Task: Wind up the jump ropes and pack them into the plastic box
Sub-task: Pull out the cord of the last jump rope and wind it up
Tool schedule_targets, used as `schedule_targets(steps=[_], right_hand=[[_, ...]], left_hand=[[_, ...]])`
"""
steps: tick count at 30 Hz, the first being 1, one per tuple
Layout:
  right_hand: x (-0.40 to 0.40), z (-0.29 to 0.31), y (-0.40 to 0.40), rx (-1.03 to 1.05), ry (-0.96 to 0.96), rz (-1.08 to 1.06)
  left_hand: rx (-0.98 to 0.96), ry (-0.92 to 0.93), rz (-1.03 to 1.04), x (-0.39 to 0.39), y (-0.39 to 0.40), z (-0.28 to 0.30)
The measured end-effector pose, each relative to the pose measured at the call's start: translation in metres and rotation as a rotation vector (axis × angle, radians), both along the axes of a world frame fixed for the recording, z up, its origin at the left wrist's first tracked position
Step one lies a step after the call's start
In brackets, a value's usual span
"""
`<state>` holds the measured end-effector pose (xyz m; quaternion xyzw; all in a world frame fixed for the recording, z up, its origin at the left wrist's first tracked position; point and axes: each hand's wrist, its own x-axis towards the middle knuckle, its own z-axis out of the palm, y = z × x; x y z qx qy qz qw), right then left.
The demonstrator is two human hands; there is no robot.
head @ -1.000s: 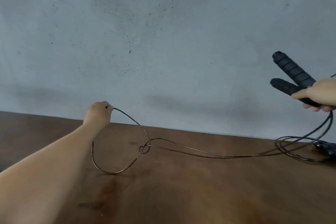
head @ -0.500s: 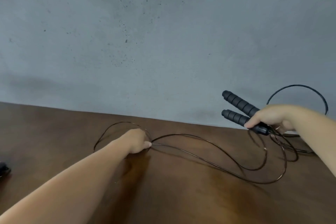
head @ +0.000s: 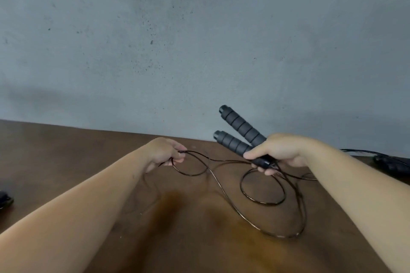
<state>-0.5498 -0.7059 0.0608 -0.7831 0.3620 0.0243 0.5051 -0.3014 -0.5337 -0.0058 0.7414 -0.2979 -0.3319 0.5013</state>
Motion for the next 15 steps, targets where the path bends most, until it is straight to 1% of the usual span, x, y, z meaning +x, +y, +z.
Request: schedule_targets(steps=[4,6,8,10,13,15], right_hand=[[0.019,-0.021,0.017,0.132,-0.119,0.046],[0.025,-0.032,0.020,0.151,-0.163,0.051],[0.028,-0.040,0.019,0.133,-0.174,0.064],[0.027,-0.044,0.017,0.125,-0.144,0.094],[0.023,-0.048,0.014,0.117,-0.099,0.135],[0.019,-0.049,0.011,0.114,-0.098,0.123]], left_hand=[[-0.114,0.195,-0.100,-0.006,0.007,0.007],[-0.122,0.215,-0.133,-0.008,0.012,0.010],[-0.105,0.184,-0.121,-0.010,0.015,0.010],[-0.087,0.138,-0.077,-0.011,0.016,0.009],[-0.032,-0.063,0.008,-0.004,0.013,0.000],[-0.095,-0.154,0.115,0.000,0.010,-0.001]])
